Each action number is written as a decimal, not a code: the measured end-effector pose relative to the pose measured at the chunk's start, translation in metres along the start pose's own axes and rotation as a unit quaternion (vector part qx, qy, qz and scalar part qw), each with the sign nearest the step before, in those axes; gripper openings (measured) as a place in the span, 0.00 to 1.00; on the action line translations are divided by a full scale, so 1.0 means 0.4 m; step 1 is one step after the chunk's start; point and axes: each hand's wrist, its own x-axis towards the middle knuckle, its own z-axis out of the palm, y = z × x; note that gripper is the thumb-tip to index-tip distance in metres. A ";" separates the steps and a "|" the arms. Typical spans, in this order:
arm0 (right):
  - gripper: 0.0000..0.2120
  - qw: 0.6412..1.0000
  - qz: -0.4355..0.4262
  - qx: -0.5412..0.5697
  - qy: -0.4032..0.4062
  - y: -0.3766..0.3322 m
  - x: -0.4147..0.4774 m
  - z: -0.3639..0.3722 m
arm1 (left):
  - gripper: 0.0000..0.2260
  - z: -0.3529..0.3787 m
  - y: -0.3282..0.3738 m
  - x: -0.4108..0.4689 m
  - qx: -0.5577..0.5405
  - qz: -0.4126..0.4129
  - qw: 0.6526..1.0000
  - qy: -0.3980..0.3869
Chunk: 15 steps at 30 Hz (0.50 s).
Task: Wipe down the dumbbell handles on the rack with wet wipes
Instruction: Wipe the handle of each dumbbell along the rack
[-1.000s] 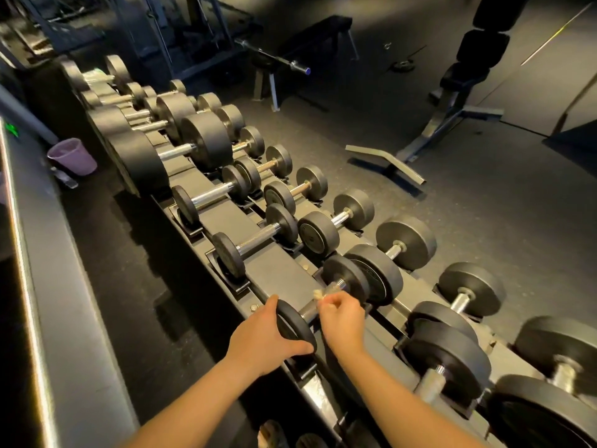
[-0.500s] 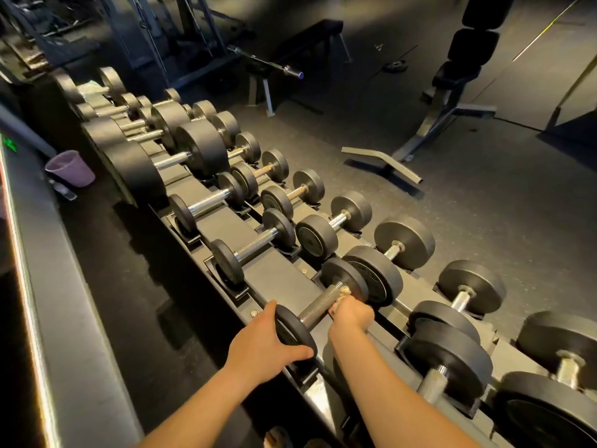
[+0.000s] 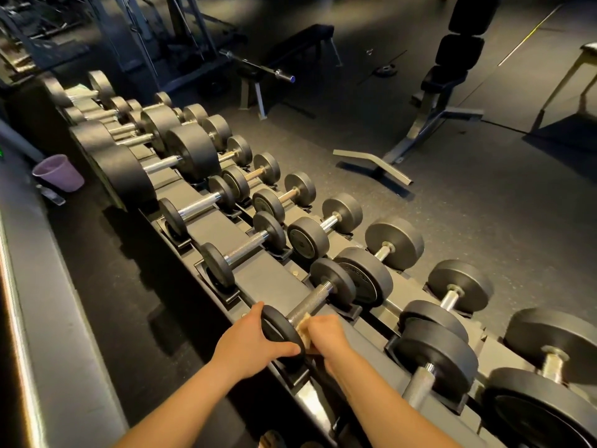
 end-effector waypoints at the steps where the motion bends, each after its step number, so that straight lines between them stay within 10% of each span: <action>1: 0.06 0.999 -0.023 -0.021 -0.020 0.005 0.003 -0.006 | 0.61 -0.001 0.001 0.000 0.000 0.001 1.000 0.000; 9: 0.05 0.955 0.061 0.270 0.102 0.004 0.063 -0.021 | 0.55 -0.007 0.023 -0.018 0.035 0.022 0.999 0.006; 15: 0.09 0.991 0.007 0.101 0.089 -0.008 0.023 0.033 | 0.54 -0.017 0.026 -0.007 0.071 0.024 0.997 0.003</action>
